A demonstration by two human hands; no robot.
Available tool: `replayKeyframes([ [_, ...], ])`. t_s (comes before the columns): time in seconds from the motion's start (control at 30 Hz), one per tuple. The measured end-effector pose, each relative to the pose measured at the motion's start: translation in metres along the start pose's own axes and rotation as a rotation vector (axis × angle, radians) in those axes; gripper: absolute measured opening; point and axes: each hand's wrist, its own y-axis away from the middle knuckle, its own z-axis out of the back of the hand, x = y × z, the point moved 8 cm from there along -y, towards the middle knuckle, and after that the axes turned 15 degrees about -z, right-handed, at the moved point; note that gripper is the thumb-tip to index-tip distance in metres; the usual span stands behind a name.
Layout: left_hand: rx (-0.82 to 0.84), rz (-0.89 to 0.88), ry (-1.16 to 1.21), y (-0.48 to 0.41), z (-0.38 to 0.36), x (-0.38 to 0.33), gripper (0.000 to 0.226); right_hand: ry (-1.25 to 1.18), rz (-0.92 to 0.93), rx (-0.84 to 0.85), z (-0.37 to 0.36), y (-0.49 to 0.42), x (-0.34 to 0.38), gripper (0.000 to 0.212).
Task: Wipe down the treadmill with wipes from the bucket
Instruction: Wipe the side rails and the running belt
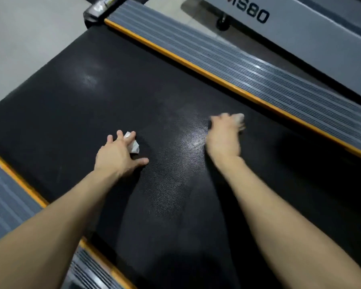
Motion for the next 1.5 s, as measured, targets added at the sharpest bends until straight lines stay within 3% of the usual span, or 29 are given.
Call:
replayKeyframes([
  [0.07, 0.085, 0.004, -0.027, 0.001, 0.004, 0.004, 0.125, -0.01, 0.261, 0.115, -0.015, 0.015, 0.086, 0.032],
  [0.13, 0.137, -0.006, -0.045, 0.001, 0.007, 0.003, 0.138, -0.145, 0.317, 0.214, -0.006, 0.008, 0.111, 0.032],
  [0.33, 0.129, -0.016, -0.036, 0.006, 0.006, -0.004, 0.141, -0.38, 0.049, 0.05, 0.008, -0.017, 0.001, 0.025],
  [0.53, 0.126, -0.015, -0.056, 0.004, 0.009, -0.008, 0.141, -0.567, -0.153, -0.161, 0.029, -0.01, -0.06, 0.037],
  [0.7, 0.132, -0.019, -0.058, 0.002, 0.007, -0.007, 0.144, -0.484, -0.332, -0.082, 0.017, -0.028, -0.086, 0.026],
  [0.77, 0.134, -0.018, -0.071, 0.001, 0.006, -0.007, 0.146, -0.455, -0.226, -0.073, 0.016, -0.024, -0.054, 0.025],
  [0.93, 0.163, -0.025, -0.118, -0.003, 0.003, -0.007, 0.146, -0.401, 0.427, 0.156, -0.01, 0.059, 0.122, 0.038],
  [1.03, 0.156, -0.037, -0.127, -0.002, 0.002, -0.008, 0.145, -0.356, 0.625, 0.177, -0.013, 0.077, 0.139, 0.034],
  [1.1, 0.157, -0.059, -0.143, -0.001, 0.002, -0.008, 0.143, -0.444, 0.432, 0.058, -0.009, 0.04, 0.082, 0.022],
  [1.2, 0.142, -0.08, -0.154, 0.0, 0.001, -0.008, 0.14, -0.383, -0.14, -0.115, 0.008, -0.005, -0.053, 0.018],
  [1.3, 0.121, -0.085, -0.142, 0.002, 0.004, -0.009, 0.139, -0.399, -0.35, -0.187, 0.009, -0.006, -0.053, 0.012],
  [1.33, 0.12, -0.084, -0.138, 0.002, 0.005, -0.009, 0.139, -0.466, -0.301, -0.182, 0.001, -0.01, -0.019, 0.013],
  [1.43, 0.139, -0.064, -0.119, 0.003, 0.005, -0.007, 0.141, -0.442, 0.213, 0.007, -0.024, 0.0, 0.126, 0.021],
  [1.5, 0.136, -0.052, -0.114, 0.002, 0.006, -0.007, 0.144, -0.384, 0.362, 0.106, -0.022, 0.001, 0.157, 0.019],
])
